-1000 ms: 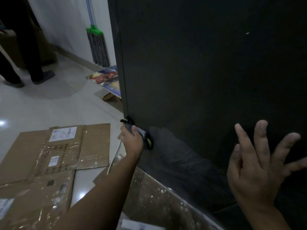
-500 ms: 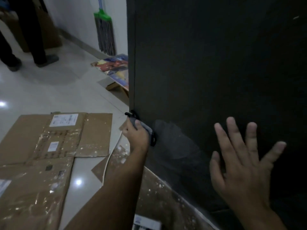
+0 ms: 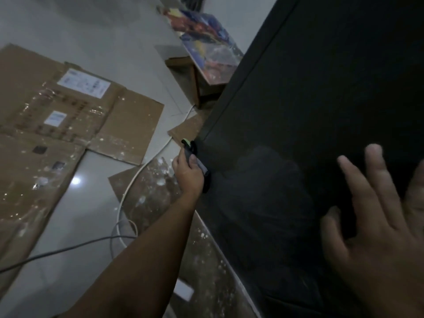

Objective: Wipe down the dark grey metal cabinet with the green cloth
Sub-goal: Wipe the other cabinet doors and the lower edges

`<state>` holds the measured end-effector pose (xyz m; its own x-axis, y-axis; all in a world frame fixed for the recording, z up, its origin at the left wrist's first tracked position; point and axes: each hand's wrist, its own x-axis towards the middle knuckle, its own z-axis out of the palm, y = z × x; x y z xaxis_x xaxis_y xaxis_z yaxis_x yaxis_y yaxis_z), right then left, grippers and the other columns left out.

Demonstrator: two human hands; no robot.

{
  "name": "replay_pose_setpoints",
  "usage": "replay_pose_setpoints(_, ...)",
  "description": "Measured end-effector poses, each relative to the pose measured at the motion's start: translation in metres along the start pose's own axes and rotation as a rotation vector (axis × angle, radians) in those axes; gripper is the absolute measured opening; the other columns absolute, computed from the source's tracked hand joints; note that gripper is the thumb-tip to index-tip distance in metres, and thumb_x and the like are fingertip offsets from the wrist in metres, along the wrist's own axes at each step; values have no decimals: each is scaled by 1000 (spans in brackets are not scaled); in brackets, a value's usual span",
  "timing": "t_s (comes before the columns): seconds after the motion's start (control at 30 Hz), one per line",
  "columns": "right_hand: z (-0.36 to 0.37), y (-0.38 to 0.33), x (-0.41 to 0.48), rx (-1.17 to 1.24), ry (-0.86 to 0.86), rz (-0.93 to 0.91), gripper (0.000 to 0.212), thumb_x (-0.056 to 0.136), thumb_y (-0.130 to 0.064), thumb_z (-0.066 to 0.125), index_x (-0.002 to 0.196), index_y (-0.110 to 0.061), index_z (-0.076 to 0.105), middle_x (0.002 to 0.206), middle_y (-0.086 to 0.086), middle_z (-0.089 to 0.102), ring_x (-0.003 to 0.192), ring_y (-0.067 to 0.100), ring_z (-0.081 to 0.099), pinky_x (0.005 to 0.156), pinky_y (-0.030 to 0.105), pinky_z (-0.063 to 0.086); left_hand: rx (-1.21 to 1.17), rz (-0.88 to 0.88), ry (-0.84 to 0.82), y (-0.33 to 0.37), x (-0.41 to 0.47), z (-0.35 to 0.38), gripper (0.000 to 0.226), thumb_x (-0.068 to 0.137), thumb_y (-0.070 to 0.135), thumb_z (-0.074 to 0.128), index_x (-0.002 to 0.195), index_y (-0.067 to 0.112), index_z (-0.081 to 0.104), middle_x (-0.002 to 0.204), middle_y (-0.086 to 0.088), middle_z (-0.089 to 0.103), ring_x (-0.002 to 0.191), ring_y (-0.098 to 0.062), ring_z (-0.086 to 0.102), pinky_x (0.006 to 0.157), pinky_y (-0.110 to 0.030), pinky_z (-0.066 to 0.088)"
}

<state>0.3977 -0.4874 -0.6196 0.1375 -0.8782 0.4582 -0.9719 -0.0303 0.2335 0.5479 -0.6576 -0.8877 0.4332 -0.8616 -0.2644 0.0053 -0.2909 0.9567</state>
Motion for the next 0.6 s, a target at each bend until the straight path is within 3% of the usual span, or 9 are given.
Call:
replay_pose_setpoints(0.1, 1, 6, 2, 32, -34, 13, 67, 93, -30, 40, 157, -38, 25, 168, -15, 9, 152, 41, 21, 114, 70, 26, 53, -152, -61, -32, 6, 6, 48, 107, 29, 38, 152, 14, 34, 149, -16, 39, 136, -34, 39, 111, -39, 35)
replay_pose_setpoints(0.2, 0, 8, 5, 78, -64, -67, 68, 92, -27, 43, 158, -30, 25, 167, -21, -2, 156, 20, 10, 126, 47, 15, 118, -388, -212, -54, 6, 11, 52, 107, 32, 34, 155, 15, 26, 153, -19, 35, 138, -39, 36, 114, -48, 33)
replay_pose_setpoints(0.27, 0, 4, 3, 50, -58, -47, 68, 92, -29, 42, 158, -29, 26, 168, -17, 0, 154, 33, 15, 123, 51, 22, 154, -531, -325, -66, 11, 10, 51, 106, 31, 34, 154, 14, 26, 151, -21, 37, 135, -40, 41, 111, -47, 37)
replay_pose_setpoints(0.33, 0, 0, 2, -26, -61, 30, 69, 91, -33, 40, 158, -35, 25, 169, -15, 3, 150, 48, 20, 117, 64, 27, 97, -585, -399, -74, 19, 9, 45, 104, 26, 37, 143, 4, 39, 141, -22, 50, 121, -39, 54, 94, -45, 52)
replay_pose_setpoints(0.37, 1, -1, 2, -50, -74, 46, 69, 91, -34, 39, 158, -36, 24, 169, -15, 2, 149, 49, 20, 116, 66, 25, 39, -586, -385, -72, 21, 8, 40, 104, 23, 38, 135, 0, 47, 129, -22, 59, 108, -35, 63, 76, -37, 57)
replay_pose_setpoints(0.43, 1, -4, 4, -72, -95, 42, 69, 90, -36, 39, 158, -37, 23, 169, -15, 3, 150, 48, 19, 112, 72, 23, -99, -579, -257, -55, 24, 5, 29, 105, 24, 36, 117, 5, 55, 97, -18, 67, 77, -28, 68, 55, -28, 51)
replay_pose_setpoints(0.5, 2, -11, 9, -96, -104, 36, 70, 89, -35, 41, 158, -33, 27, 169, -11, 8, 154, 40, 12, 106, 80, 22, -146, -430, -119, -39, 32, 5, 33, 102, 33, 36, 122, 13, 53, 105, -17, 67, 91, -31, 66, 78, -38, 56)
replay_pose_setpoints(0.53, 4, -17, 11, -110, -109, 26, 72, 87, -33, 44, 158, -30, 30, 168, -9, 12, 155, 33, 7, 104, 83, 20, -162, -347, -89, -40, 39, 9, 39, 99, 36, 36, 131, 18, 50, 122, -15, 63, 108, -33, 62, 94, -44, 52)
replay_pose_setpoints(0.6, 10, -30, 18, -138, -138, -25, 74, 84, -32, 48, 157, -24, 34, 167, -4, 20, 156, 25, 1, 109, 81, 6, -185, -253, -58, -37, 45, 11, 45, 100, 32, 39, 144, 24, 44, 142, -7, 50, 127, -28, 50, 109, -45, 41)
